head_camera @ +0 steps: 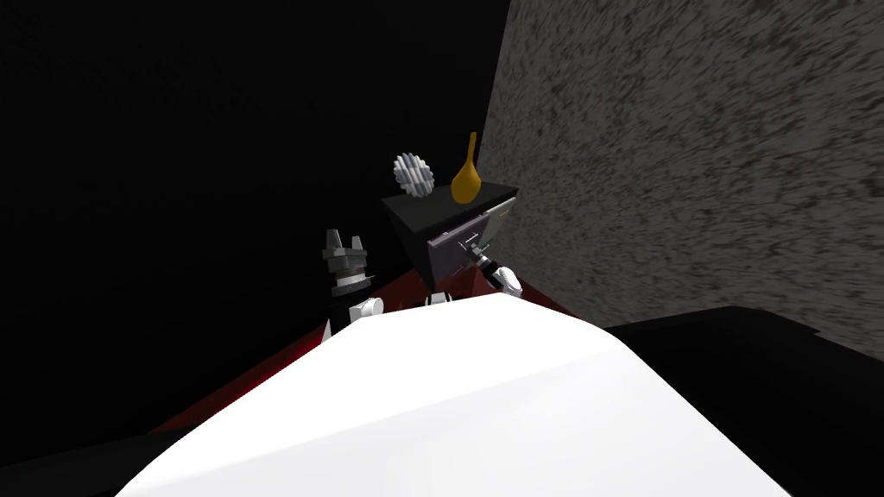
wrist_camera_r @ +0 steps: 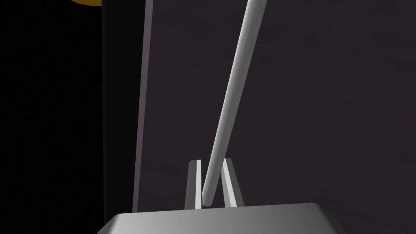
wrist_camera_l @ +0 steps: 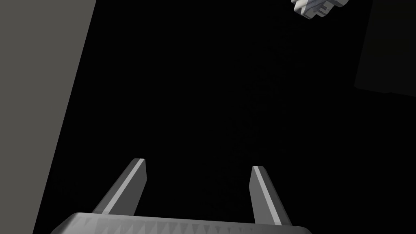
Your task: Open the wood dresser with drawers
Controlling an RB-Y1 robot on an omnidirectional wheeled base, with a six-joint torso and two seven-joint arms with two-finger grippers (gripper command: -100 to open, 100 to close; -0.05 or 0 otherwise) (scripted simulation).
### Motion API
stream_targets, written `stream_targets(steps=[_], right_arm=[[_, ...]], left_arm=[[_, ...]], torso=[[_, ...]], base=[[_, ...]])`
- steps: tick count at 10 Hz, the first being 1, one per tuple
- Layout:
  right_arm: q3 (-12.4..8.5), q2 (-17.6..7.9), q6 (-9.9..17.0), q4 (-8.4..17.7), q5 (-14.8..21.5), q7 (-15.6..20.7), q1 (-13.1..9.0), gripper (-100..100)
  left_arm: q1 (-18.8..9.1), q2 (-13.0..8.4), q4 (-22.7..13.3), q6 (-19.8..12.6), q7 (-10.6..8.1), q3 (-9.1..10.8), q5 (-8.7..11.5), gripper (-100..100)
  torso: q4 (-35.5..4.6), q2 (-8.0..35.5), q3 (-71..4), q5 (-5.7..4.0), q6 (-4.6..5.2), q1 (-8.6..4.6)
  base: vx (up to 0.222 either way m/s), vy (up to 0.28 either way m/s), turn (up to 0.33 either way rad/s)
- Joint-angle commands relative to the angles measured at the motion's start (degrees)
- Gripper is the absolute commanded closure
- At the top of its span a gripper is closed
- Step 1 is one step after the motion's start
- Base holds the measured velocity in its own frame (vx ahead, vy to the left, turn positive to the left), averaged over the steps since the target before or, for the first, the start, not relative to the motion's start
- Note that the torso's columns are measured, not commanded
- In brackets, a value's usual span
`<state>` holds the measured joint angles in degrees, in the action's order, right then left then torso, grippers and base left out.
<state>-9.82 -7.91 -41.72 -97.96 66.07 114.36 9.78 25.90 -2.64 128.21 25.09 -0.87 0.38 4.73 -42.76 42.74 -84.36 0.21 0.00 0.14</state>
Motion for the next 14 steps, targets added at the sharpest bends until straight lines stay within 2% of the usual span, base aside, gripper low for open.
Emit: stream_targets(steps=[1, 2, 3, 7, 8, 12, 13, 14], right_arm=[[4.0, -0.9, 4.3, -1.4, -2.0, 2.0, 0.6, 100], [4.6, -0.9, 5.9, -1.4, -2.0, 2.0, 0.6, 100], [4.0, -0.9, 4.9, -1.1, -1.7, 1.6, 0.8, 100], [3.5, -4.2, 6.8, -3.4, -1.6, -2.7, -0.3, 100], [3.9, -3.5, 6.5, -1.9, -1.4, -1.7, 0.1, 100], [3.6, -4.3, 5.8, -3.9, -2.0, -2.7, 0.1, 100], [3.9, -4.0, 5.9, -2.7, -1.7, -2.3, 0.8, 100], [3.6, -6.1, 6.8, -3.0, -1.5, -4.9, 0.3, -100]], left_arm=[[0.0, 0.0, 0.0, 0.0, 0.00, 0.00, 0.0, 0], [0.0, 0.0, 0.0, 0.0, 0.00, 0.00, 0.0, 0], [0.0, 0.0, 0.0, 0.0, 0.00, 0.00, 0.0, 0], [0.0, 0.0, 0.0, 0.0, 0.00, 0.00, 0.0, 0], [0.0, 0.0, 0.0, 0.0, 0.00, -0.01, 0.0, 0], [0.0, 0.0, 0.0, 0.0, 0.00, 0.00, 0.0, 0], [0.0, 0.0, 0.0, 0.0, 0.00, 0.00, 0.0, 0], [0.0, 0.0, 0.0, 0.0, 0.00, 0.00, 0.0, 0]], torso=[[0.0, 0.0, 0.0, -0.02, 0.04, 0.02], [0.1, 0.0, 0.0, -0.05, -0.03, 0.01], [0.1, -0.1, 0.0, -0.06, -0.01, 0.07], [-0.1, 0.2, 0.1, -0.04, 0.12, -0.14], [-0.2, 0.3, 0.2, 0.04, 0.11, 0.00], [-0.2, 0.3, 0.2, 0.01, 0.03, -0.03], [-0.2, 0.2, 0.1, 0.07, 0.09, 0.01], [-0.1, -0.1, -0.1, 0.10, 0.02, 0.25]], base=[[-0.043, -0.079, 0.054], [-0.035, -0.072, 0.033], [-0.012, -0.024, 0.012], [-0.141, -0.026, -0.027], [-0.066, -0.009, -0.019], [-0.160, -0.091, -0.042], [-0.071, -0.047, -0.007], [-0.037, 0.001, 0.019]])
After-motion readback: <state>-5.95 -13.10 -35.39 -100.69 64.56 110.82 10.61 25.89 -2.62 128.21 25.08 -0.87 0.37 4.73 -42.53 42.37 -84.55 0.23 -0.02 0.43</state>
